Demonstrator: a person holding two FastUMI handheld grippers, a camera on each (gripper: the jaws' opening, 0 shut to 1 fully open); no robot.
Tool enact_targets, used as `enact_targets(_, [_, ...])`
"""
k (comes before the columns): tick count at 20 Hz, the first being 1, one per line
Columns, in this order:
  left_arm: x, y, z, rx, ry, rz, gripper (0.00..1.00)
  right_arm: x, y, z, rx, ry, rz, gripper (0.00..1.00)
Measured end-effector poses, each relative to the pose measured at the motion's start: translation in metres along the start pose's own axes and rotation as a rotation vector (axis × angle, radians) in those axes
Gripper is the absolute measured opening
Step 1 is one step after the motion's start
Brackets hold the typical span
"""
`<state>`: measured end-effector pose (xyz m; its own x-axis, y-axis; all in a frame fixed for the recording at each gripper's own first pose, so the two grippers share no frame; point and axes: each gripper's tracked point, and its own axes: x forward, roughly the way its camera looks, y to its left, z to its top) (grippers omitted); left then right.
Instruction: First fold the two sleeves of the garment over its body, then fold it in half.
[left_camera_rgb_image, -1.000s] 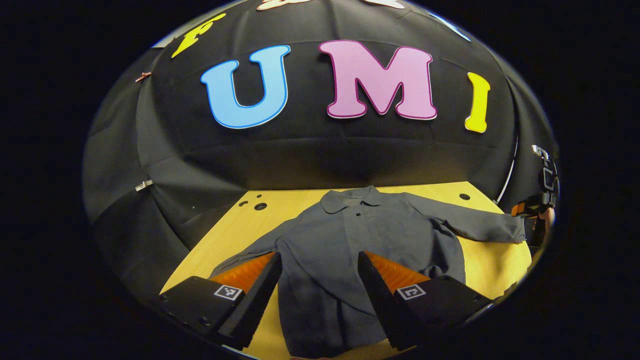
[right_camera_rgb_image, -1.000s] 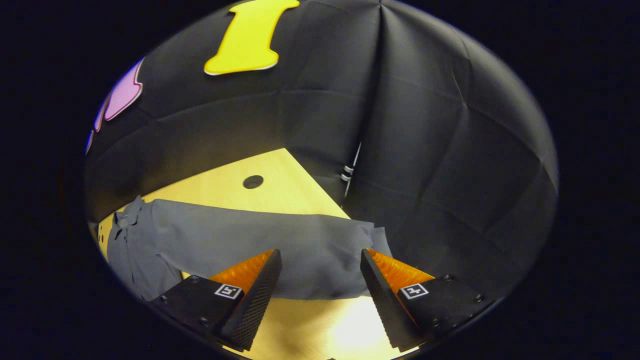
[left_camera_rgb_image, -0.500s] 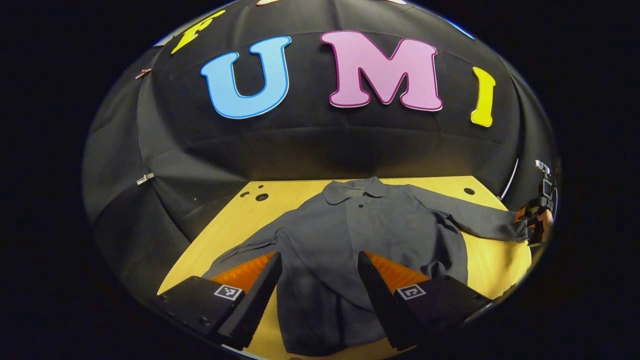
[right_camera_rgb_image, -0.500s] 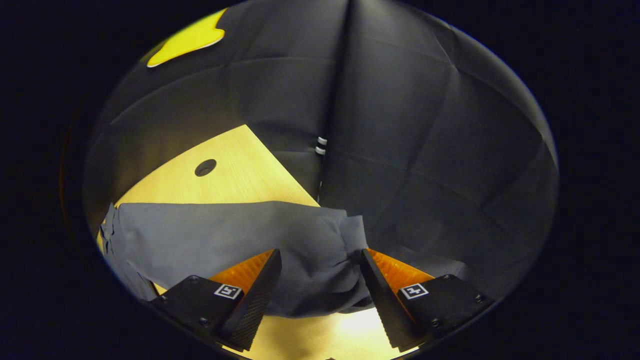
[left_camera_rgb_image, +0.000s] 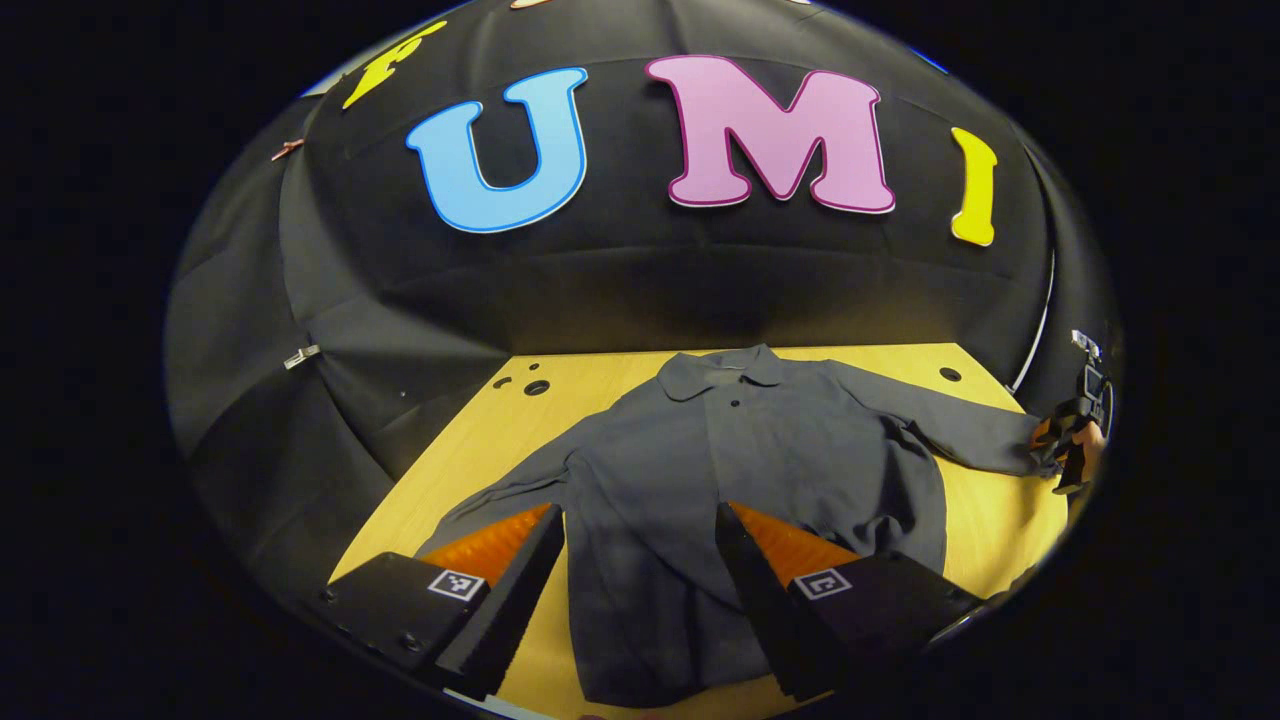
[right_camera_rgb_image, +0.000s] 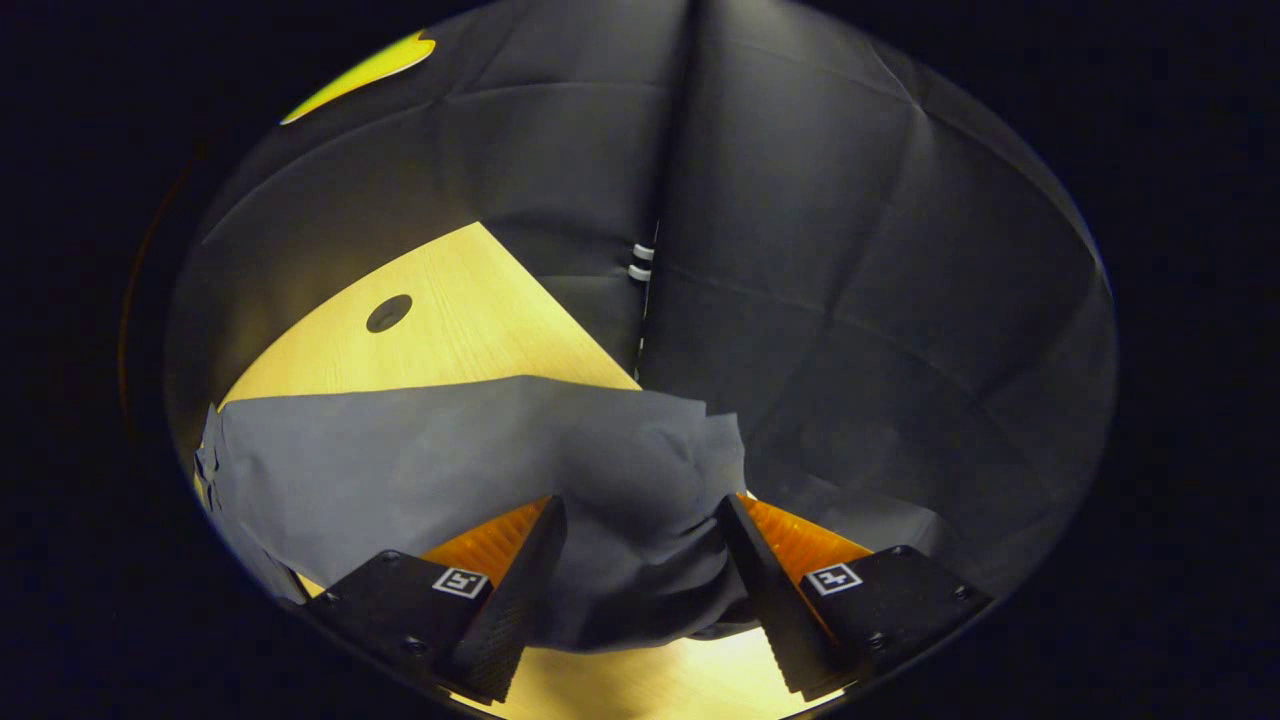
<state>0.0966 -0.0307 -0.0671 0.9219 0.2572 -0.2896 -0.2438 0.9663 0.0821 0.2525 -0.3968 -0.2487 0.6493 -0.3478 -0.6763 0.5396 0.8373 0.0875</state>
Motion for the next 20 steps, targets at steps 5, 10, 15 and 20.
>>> enact_targets(5, [-0.008, 0.006, -0.006, -0.031, 0.007, 0.007, 0.96, 0.003, 0.007, 0.000, -0.040, -0.019, 0.023, 0.59])
enact_targets(10, [-0.008, 0.017, -0.007, -0.038, 0.012, 0.024, 0.96, -0.003, 0.024, -0.002, -0.131, -0.058, 0.029, 0.09])
enact_targets(15, [-0.011, 0.037, -0.019, -0.078, 0.048, 0.026, 0.96, -0.022, 0.037, 0.010, -0.191, -0.114, 0.058, 0.06])
enact_targets(20, [-0.013, 0.064, -0.021, -0.099, 0.052, 0.042, 0.96, -0.066, 0.082, 0.036, -0.208, -0.185, 0.130, 0.05])
